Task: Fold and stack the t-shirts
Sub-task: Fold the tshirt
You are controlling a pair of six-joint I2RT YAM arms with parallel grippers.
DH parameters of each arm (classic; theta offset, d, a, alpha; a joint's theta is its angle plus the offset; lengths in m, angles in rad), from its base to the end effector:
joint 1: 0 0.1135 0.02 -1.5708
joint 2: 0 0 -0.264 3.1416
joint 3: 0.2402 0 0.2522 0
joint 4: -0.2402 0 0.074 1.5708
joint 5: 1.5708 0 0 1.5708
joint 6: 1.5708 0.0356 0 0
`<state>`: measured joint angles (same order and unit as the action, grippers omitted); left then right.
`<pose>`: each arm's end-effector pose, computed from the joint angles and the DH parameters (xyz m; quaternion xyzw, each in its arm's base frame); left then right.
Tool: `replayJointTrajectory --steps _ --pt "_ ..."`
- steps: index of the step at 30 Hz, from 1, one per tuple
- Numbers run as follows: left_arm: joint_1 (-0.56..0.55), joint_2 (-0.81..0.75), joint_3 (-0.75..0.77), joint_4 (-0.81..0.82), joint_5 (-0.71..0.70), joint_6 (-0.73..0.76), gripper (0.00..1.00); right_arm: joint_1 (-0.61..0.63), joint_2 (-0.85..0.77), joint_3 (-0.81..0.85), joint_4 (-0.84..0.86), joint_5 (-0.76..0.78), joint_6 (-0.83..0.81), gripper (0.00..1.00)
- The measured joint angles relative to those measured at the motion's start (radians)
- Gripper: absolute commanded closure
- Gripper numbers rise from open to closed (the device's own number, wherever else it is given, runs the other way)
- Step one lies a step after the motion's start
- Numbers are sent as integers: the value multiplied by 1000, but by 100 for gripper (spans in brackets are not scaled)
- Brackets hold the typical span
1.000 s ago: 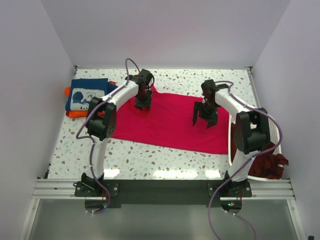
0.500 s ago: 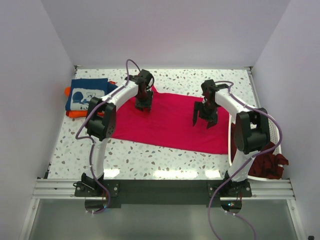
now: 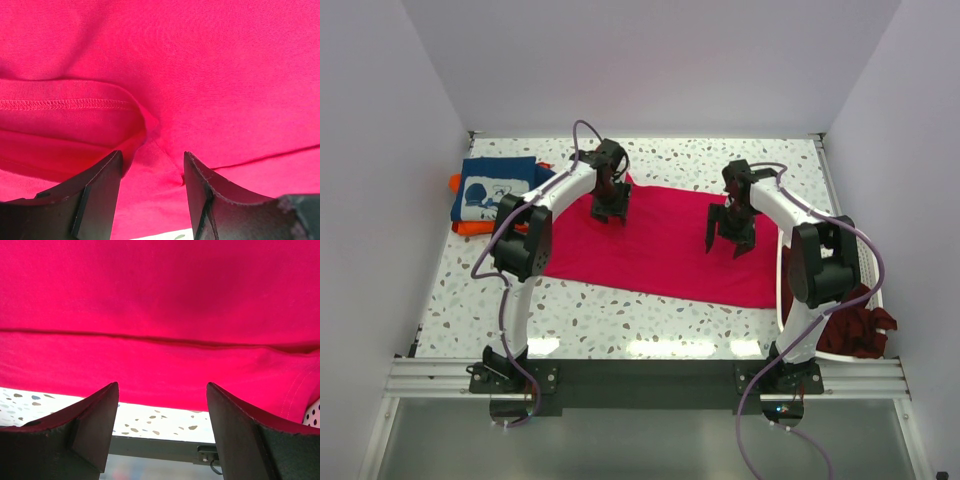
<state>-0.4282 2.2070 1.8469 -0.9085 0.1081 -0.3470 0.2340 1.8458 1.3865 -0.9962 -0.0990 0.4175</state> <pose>0.4167 -0.1944 0.1912 0.0482 0.9860 -0.1063 0.1190 0.3401 0.0847 0.2041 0.0885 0.9932 0.0652 0.0387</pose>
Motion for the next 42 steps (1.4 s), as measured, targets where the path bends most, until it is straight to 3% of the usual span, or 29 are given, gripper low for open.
replayJointTrajectory --steps 9,14,24,29,42 --pt "0 5 11 2 2 1 56 1 0 -1 0 0 0 26" --pt "0 24 43 6 0 11 71 1 0 -1 0 0 0 26" --pt "0 68 50 10 -11 28 73 1 0 -1 -3 0 0 26" --pt "0 69 50 13 -11 34 100 1 0 -1 -4 1 0 26" --pt "0 86 100 26 26 43 100 1 0 -1 -11 2 0 26"
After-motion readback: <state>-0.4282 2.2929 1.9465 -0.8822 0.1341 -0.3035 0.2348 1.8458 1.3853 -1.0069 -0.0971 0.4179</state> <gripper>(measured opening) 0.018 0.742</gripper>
